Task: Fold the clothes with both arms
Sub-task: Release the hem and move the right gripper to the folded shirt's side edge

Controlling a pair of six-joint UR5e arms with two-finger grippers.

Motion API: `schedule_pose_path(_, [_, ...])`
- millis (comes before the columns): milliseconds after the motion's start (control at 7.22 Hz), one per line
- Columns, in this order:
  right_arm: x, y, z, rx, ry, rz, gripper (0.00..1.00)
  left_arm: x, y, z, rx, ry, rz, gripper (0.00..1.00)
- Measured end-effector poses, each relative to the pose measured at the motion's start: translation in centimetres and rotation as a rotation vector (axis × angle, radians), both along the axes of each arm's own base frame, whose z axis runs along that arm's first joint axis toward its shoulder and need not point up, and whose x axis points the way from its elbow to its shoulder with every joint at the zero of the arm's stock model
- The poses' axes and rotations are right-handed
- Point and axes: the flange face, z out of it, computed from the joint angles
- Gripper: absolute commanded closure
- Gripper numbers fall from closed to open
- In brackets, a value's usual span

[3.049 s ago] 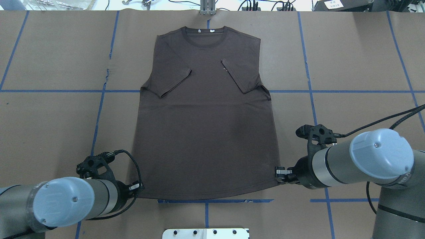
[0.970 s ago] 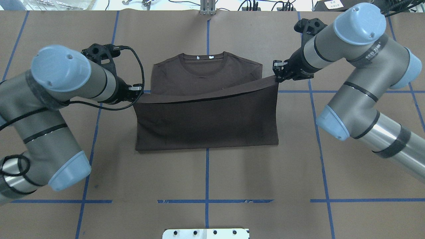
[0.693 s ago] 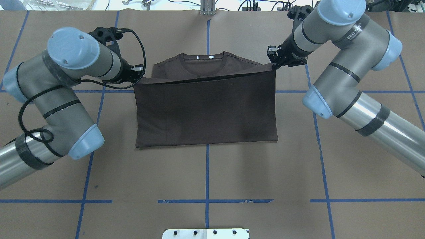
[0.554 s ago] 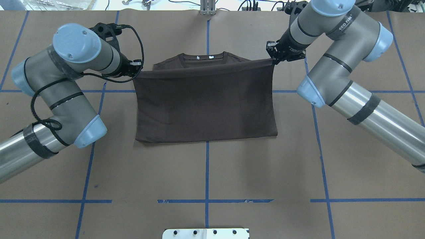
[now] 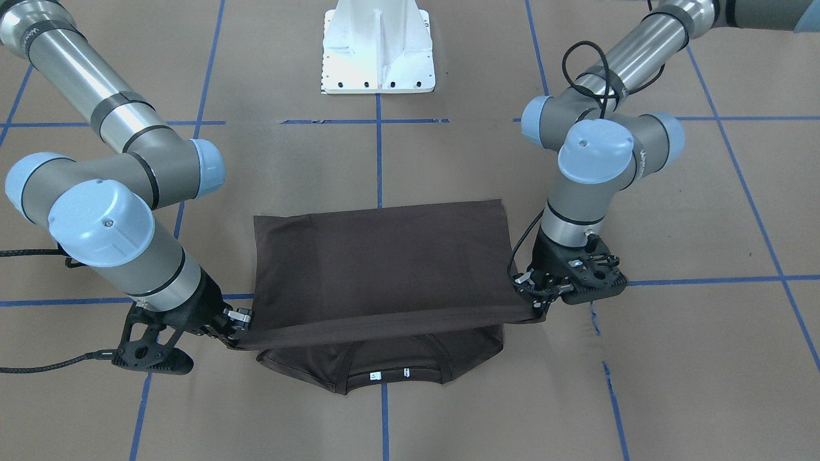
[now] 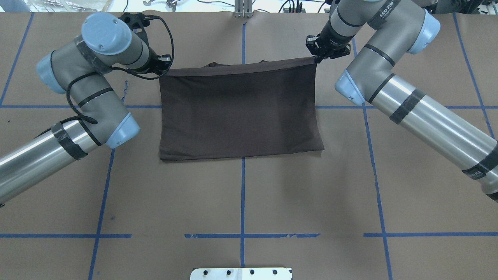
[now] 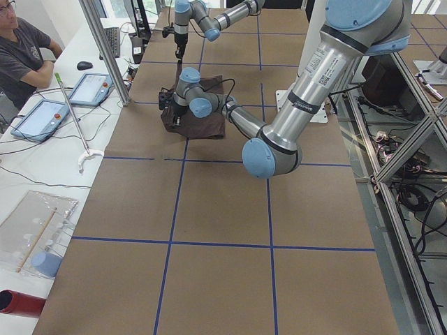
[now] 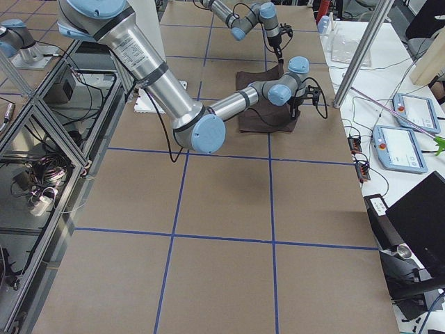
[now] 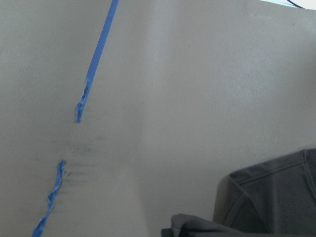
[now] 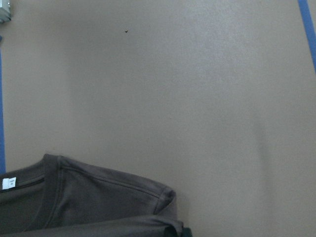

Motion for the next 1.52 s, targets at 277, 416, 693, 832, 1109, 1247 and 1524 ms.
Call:
schedule_pose_path(277, [-0.5,-0.2,-0.4,0.006,0.000,-0.002,0.45,1.0,-1.0,-0.9,-0.014,0.005,-0.012,0.58])
schedule_pose_path(416, [-0.5,-0.1,-0.5,0.009,-0.003,-0.003,0.00,1.1,-1.1,-1.1,-0.020,0.010,-0.020,0.01])
schedule_pose_path(693, [-0.5,0.0,-0.5,0.029,-0.034,-0.006,0.00,1.1,-1.3,-1.4,-0.015,0.015,-0.025,0.00])
schedule_pose_path(832, [-0.3,0.4,-0.4,0.036,-0.054,-0.017,0.00,0.9,-1.6,-2.0,-0.011,0.019,-0.030,0.00])
schedule_pose_path(1109, [-0.5,4.3,0.8,0.048,-0.095,-0.050,0.00,0.5,-2.0,-3.1,-0.010,0.027,-0.036,0.00])
schedule_pose_path(1247, [-0.8,8.1,2.5,0.043,-0.102,-0.070,0.00,0.4,-1.9,-3.6,-0.006,0.034,-0.036,0.00])
schedule_pose_path(1524, [-2.1,16.2,5.6,0.023,-0.096,-0.109,0.00,-0.2,-1.1,-5.3,0.000,0.066,-0.047,0.00])
